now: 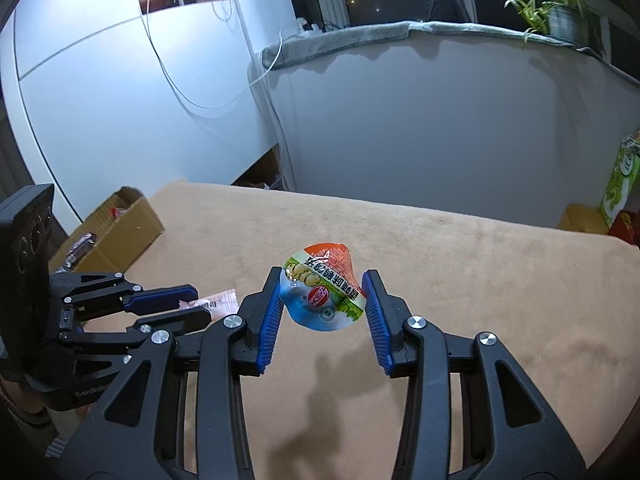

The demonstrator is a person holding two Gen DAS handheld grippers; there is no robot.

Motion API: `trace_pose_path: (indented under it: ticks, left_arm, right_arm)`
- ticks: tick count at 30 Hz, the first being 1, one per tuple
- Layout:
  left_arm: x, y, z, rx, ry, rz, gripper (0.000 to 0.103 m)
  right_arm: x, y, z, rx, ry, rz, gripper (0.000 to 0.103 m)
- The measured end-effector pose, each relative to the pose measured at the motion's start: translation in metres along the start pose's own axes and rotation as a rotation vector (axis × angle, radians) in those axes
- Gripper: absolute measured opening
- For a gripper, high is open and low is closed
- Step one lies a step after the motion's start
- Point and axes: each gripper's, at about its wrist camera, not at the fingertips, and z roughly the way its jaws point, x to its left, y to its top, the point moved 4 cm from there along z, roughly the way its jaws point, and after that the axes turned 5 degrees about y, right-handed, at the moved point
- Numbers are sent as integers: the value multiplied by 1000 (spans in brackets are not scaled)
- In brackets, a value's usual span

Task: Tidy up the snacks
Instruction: 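Carry the white wrapper and jelly cup into the box and release both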

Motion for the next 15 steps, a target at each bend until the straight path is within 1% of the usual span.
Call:
trace_pose_path:
  ticks: [7,15]
  left_arm:
    - [-6,-5,-47,-72,0,-13,19]
    - [3,-20,-102,-148,22,-26,19]
  right_arm:
    - [26,-14,-38,-42,-14,13,41]
    - [64,-19,-71,-83,-23,-10,41]
